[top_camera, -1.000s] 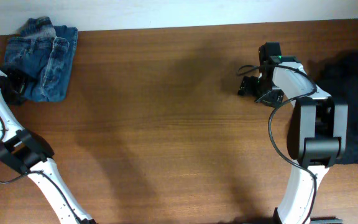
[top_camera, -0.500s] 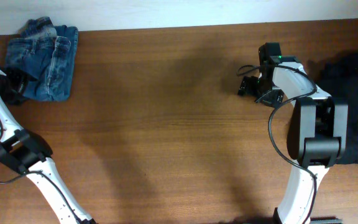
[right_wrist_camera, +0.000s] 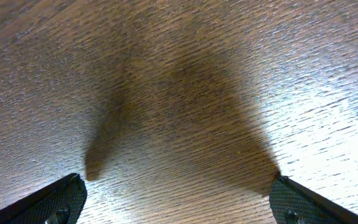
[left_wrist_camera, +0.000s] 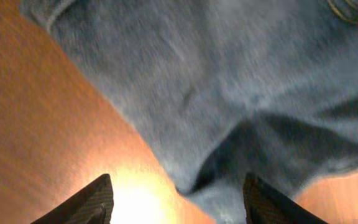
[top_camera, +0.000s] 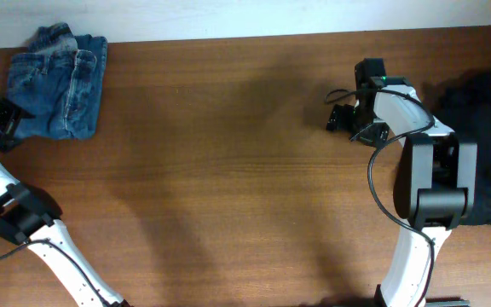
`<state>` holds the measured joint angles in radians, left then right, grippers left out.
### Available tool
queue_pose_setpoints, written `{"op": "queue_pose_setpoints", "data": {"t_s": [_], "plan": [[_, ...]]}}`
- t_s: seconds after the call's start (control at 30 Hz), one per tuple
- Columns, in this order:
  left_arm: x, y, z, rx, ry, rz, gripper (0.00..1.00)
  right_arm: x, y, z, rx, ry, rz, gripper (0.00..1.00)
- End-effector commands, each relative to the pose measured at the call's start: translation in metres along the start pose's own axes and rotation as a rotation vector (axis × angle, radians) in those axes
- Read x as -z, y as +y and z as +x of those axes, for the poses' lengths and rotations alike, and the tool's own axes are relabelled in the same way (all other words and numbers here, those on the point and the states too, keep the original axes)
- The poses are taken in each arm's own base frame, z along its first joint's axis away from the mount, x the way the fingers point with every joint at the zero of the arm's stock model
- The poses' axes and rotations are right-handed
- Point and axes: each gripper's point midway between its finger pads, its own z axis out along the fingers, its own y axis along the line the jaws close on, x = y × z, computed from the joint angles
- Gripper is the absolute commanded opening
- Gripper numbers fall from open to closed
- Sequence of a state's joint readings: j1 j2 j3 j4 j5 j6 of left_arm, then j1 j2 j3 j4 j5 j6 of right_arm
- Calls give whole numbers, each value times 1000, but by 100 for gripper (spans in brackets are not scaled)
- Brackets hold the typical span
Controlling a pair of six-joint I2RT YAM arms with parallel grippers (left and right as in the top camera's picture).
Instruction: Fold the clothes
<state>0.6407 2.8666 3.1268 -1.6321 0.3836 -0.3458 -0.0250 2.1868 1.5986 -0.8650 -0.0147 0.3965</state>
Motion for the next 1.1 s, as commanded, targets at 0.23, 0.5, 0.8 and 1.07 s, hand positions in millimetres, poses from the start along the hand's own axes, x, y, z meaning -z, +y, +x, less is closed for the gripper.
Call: {"op": "queue_pose_setpoints", "data": {"t_s": [0.23,0.5,0.8,1.07], "plan": [[164,-78,24,-297,-243,148,54,-48,4,40,0,160,-27,99],[303,-147,98,-584,-449,389,68,-47,3,45,-2,179,-24,99],[392,-171,181,-772,-641,398,73,-46,7,56,8,219,-27,99],[334,-134,157,-641,-481,166,99,-46,11,56,15,214,-33,99]]}}
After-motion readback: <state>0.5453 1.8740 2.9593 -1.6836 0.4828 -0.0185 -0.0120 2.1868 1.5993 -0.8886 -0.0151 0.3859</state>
